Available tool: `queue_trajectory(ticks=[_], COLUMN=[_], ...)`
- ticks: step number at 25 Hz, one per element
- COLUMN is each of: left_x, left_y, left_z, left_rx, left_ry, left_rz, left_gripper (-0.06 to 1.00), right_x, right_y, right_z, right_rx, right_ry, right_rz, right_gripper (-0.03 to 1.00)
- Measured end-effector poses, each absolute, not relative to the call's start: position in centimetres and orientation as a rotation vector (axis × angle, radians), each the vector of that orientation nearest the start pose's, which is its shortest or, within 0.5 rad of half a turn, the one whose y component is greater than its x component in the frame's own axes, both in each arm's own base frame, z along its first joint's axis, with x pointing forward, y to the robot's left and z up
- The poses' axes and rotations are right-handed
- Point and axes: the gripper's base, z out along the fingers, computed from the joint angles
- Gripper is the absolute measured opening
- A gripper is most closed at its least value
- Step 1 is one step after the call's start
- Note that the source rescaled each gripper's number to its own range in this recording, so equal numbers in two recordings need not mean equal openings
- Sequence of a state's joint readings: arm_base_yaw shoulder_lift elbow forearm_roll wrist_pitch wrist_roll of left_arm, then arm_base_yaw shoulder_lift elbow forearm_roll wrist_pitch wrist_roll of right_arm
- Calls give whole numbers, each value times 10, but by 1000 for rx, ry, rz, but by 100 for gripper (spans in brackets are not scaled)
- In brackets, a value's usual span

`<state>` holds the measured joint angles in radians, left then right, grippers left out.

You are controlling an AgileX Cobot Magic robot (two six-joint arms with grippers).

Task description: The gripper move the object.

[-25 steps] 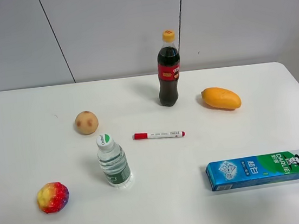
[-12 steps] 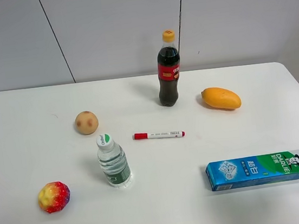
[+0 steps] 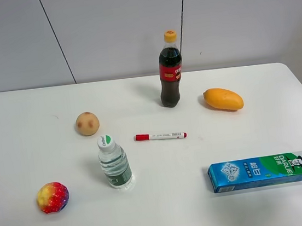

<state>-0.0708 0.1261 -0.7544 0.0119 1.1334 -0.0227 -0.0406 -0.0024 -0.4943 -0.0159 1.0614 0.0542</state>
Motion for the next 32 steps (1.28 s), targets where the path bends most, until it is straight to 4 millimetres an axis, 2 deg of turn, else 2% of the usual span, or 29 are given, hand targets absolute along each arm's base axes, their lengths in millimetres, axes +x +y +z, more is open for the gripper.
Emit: queue_trajectory(ticks=[8,18,24,32], left_x=[-27,-9,-7,-7], left_y=[2,-3,-3,-3], left_z=[316,290,281,280], left_rx=[60,71,91,98], left_ry=[1920,1965,2021,2024], left_rz=[-33,-85,-83,-80], left_gripper=[99,99,99,99], right_x=[-5,-5,-5,-5], right_y=[-1,-1,-1,-1], right_z=[276,276,276,276], right_rx=[98,98,98,98], right_ry=[2046,2046,2046,2046], right_rz=[-11,-11,-11,-11], right_gripper=[100,100,100,100])
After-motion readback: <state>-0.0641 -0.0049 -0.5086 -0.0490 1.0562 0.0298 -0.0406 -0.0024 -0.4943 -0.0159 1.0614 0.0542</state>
